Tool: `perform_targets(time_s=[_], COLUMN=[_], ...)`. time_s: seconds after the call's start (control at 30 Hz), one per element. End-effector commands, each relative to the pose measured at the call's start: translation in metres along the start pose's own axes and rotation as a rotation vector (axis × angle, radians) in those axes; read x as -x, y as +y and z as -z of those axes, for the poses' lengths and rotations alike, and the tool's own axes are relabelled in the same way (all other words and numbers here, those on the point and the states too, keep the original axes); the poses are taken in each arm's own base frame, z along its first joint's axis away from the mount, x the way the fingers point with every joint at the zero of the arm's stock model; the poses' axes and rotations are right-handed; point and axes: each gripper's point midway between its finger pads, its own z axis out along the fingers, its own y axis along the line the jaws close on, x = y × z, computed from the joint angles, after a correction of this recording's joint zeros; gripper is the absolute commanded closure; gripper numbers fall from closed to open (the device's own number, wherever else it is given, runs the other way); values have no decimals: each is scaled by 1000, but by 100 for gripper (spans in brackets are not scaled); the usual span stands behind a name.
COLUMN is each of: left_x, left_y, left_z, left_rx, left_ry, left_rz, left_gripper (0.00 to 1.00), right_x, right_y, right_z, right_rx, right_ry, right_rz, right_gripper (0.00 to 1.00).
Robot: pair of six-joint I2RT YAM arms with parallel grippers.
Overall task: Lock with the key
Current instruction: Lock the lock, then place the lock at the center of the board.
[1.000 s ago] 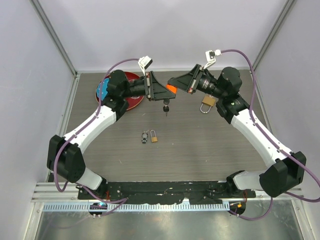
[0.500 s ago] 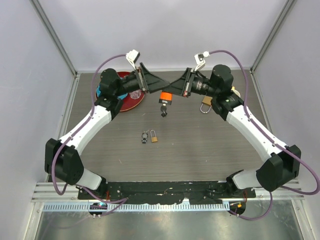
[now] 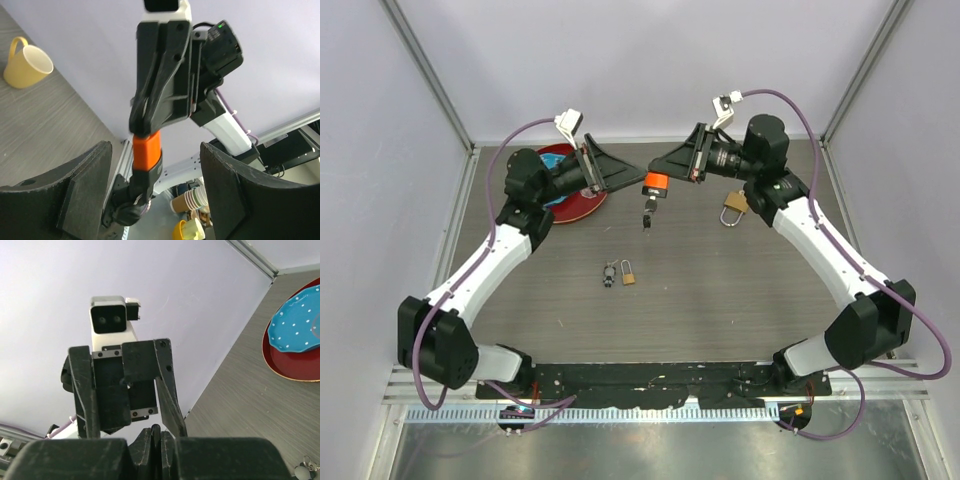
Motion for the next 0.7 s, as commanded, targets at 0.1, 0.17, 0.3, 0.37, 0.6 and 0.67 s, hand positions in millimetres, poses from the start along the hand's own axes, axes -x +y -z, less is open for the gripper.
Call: perform_targets(time_s=[0.1,0.17,0.3,0.37,0.6,0.67], left_x=[-23,-35,-52,-56,-70,-72], left_y=[-9,-12,-19,-17,-11,-11], left_z=[8,2,-8,-7,-1,0], left_rx=[-6,-26,-61,-61,-48,-48], left_ry=[42,77,130,135,160,163], left_rz=[-62,-63,-53,-50,-16,-13], left_gripper=[25,25,28,31,41,49], right_x=[33,36,41,43,49,50], right_y=[29,26,25,25,25,23], right_z=[3,1,0,0,2,2], right_rx=[83,80,86,88,90,89], right_ry=[-63,-66,-76,-81,-99,-100], right_rz=[73,66,60,59,55,52], right_gripper=[98,98,98,98,98,98])
